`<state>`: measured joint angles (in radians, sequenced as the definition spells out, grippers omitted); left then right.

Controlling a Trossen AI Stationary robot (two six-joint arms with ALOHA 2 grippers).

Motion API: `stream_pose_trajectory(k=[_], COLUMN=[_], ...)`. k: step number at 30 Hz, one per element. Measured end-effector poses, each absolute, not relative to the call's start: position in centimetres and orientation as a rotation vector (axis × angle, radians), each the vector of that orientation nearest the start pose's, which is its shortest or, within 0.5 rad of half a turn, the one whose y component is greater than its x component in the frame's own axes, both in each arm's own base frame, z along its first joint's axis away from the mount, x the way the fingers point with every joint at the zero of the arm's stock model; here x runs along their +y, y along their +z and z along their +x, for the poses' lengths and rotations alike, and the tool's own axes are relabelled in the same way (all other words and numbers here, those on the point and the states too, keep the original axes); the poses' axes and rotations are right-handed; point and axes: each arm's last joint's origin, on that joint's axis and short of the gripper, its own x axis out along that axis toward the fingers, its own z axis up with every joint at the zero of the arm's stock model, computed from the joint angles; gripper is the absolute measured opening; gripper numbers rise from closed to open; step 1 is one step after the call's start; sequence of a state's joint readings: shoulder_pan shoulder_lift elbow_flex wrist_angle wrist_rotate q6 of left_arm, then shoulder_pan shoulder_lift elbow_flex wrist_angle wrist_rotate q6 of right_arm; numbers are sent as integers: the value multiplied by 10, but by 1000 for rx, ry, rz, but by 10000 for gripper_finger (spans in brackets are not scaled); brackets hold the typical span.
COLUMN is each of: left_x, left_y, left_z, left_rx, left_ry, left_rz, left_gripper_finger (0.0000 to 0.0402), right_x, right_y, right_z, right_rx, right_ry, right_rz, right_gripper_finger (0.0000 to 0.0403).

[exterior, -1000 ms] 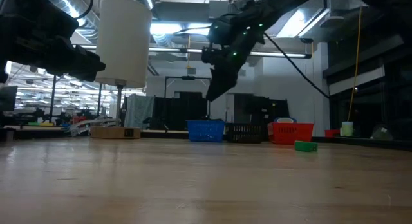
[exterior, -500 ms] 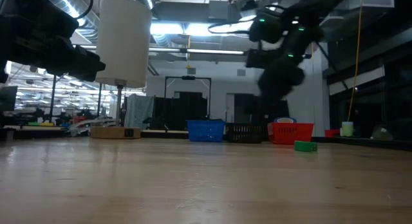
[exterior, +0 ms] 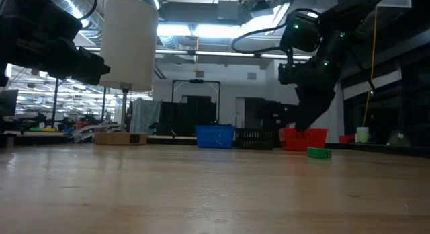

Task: Pick and place Stapler, Stapler remover, tape
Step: Put the green stapler into the blue bin

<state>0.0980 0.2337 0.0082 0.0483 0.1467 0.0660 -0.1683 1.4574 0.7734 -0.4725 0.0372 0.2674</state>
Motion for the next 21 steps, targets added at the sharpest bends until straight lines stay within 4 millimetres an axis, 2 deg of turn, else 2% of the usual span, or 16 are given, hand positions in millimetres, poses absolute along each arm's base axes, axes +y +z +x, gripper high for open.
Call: stream_pose_trajectory(k=[8,13,21], left_x=[7,7,7], left_y=[151,151,151], left_z=[110,110,110], left_rx=[174,175,174], left_ry=[-54,-54,-54], left_rz=[44,44,44], left_gripper_finger=[15,15,16], right_x=[-29,-23,-12], right_y=[167,156,138], right_z=[253,252,256], right_rx=[1119,1190,1260], right_ry=[-411,-493,-487], right_rz=[465,463,441], right_gripper_finger=[255,255,255])
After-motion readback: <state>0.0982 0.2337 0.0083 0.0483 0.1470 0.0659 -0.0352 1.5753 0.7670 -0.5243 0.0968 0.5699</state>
